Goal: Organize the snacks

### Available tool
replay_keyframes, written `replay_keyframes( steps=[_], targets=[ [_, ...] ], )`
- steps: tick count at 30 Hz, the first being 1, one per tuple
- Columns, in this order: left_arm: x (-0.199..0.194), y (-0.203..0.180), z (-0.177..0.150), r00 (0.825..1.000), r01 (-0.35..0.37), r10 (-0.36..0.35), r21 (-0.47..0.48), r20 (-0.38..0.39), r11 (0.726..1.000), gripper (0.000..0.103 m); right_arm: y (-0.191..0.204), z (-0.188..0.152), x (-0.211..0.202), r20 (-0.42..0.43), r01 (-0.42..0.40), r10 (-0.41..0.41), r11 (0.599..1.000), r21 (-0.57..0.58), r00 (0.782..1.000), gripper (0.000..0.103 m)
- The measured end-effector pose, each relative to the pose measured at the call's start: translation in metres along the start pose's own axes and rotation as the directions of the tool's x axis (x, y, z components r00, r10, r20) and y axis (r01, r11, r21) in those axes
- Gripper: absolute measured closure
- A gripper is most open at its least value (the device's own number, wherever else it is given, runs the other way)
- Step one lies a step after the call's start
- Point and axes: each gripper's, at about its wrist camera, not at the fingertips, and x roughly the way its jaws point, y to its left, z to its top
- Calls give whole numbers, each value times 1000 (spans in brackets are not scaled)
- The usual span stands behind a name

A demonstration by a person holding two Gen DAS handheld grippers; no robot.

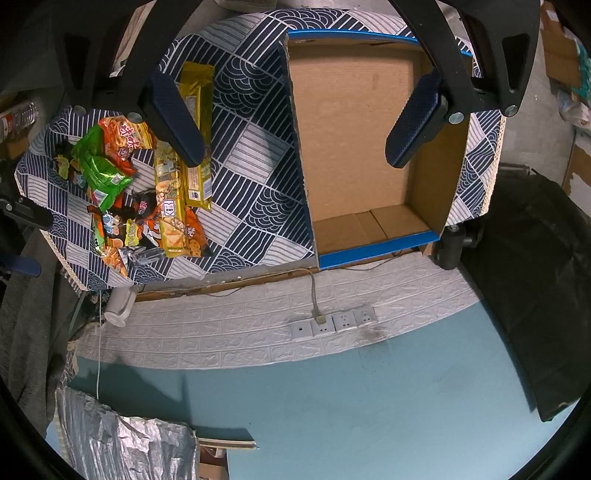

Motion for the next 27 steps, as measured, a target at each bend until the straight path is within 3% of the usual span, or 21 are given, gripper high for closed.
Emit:
replay_keyframes(
  steps=[27],
  targets=[
    [2, 0, -2, 1000, 1, -1, -1, -10, 1000, 3, -3, 0, 1, -5, -1, 1, 1000, 4, 1000, 13]
  ],
)
